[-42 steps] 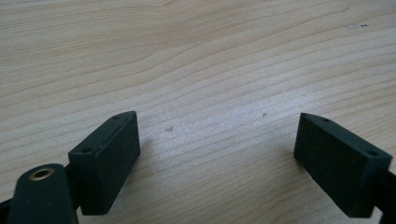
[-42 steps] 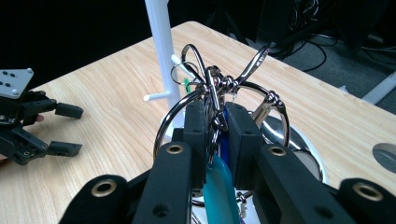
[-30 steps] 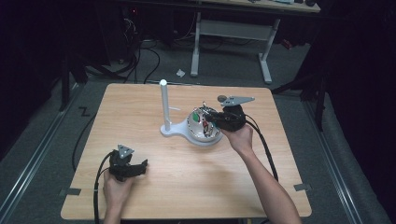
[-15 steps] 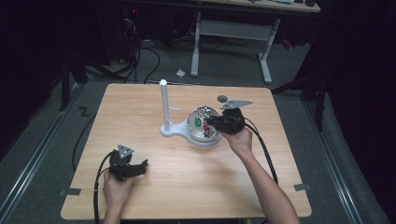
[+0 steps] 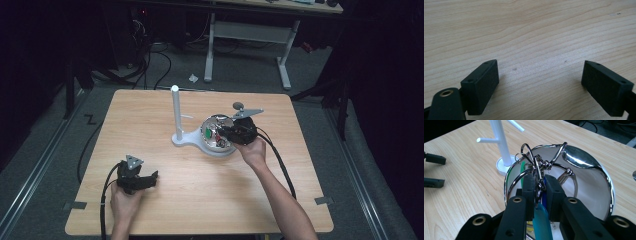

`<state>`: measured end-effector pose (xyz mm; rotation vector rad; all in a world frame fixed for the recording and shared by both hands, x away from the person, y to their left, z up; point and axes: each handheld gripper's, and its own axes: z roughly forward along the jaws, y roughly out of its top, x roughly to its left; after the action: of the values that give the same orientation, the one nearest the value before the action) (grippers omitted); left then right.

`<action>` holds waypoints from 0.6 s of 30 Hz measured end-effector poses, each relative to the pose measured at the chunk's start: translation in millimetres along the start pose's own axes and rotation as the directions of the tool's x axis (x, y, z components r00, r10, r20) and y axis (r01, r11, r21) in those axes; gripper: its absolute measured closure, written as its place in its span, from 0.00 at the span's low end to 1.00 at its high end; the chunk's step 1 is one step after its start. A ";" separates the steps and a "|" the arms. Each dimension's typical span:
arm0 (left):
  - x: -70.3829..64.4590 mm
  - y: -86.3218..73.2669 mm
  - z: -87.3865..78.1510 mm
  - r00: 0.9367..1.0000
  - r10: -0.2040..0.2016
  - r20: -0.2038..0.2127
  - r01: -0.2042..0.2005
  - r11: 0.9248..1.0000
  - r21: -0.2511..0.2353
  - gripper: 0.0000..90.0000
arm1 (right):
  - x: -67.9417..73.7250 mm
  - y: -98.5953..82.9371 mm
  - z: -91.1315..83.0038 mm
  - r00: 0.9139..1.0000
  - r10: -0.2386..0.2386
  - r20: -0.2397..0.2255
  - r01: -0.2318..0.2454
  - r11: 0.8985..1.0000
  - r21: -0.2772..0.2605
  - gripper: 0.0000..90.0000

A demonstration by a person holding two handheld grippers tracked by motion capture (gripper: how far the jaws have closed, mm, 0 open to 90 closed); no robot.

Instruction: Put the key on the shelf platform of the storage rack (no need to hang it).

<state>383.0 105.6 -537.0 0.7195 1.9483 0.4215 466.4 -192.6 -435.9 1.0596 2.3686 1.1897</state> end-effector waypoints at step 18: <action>0.0 0.0 0.0 1.000 -0.001 0.000 0.001 1.000 -0.001 0.16 | -8.5 -7.8 21.8 0.999 0.026 0.033 -0.028 0.997 0.068 0.88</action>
<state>383.1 105.5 -537.0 0.7182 1.9488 0.4217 480.2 -189.3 -456.1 1.1275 2.3937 1.0997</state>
